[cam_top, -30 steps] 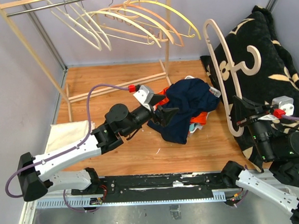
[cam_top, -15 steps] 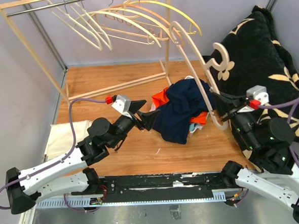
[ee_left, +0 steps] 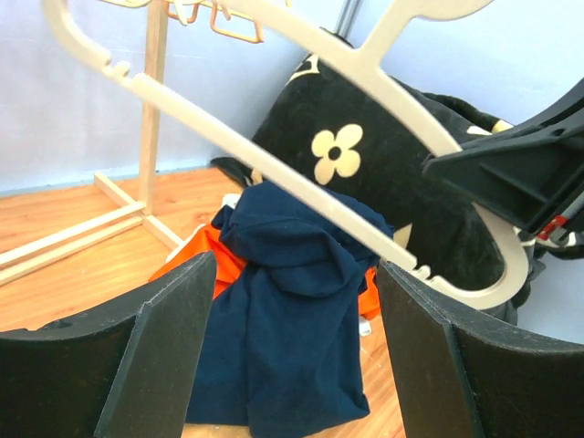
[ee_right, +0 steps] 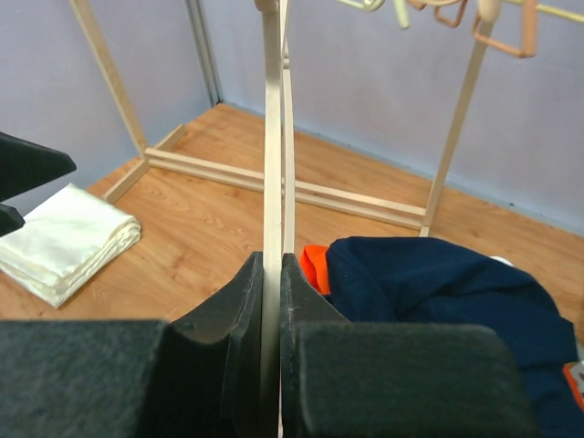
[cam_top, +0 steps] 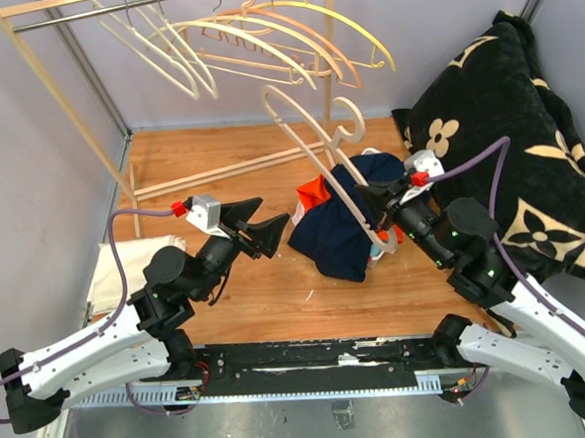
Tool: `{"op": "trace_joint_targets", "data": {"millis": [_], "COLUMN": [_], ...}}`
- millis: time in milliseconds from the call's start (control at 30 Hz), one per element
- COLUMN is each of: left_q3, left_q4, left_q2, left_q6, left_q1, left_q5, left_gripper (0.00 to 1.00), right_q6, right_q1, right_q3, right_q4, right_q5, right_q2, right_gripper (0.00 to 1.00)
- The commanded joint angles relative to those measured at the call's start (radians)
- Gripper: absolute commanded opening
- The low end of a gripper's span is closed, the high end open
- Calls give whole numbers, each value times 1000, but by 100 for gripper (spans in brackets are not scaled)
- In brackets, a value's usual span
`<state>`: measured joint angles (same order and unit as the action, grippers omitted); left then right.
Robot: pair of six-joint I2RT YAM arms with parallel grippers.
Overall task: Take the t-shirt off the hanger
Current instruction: Place the hanger on the clothesline.
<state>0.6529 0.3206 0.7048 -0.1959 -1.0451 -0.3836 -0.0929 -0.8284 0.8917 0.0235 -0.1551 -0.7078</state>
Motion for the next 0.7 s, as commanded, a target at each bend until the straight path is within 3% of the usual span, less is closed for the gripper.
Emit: {"op": "trace_joint_targets", "data": {"millis": [0,333,667], "left_q3": [-6,-41,-24], "left_q4": [34,107,95], "left_q2": [-9,48,30], "left_q6": [1,-38,-36], "left_q1": [-11,-11,-12], "left_q5": [-23,45,-12], "left_gripper": [75,74,74], "right_q6": [-51,-90,-89], "right_q1": [-20,-20,-23], "right_q3": [-2,46,83], "right_q4": [89,118,137], "right_q5": [58,64,118], "right_q2": [-32,-122,-211], "right_gripper": [1,1,1]}}
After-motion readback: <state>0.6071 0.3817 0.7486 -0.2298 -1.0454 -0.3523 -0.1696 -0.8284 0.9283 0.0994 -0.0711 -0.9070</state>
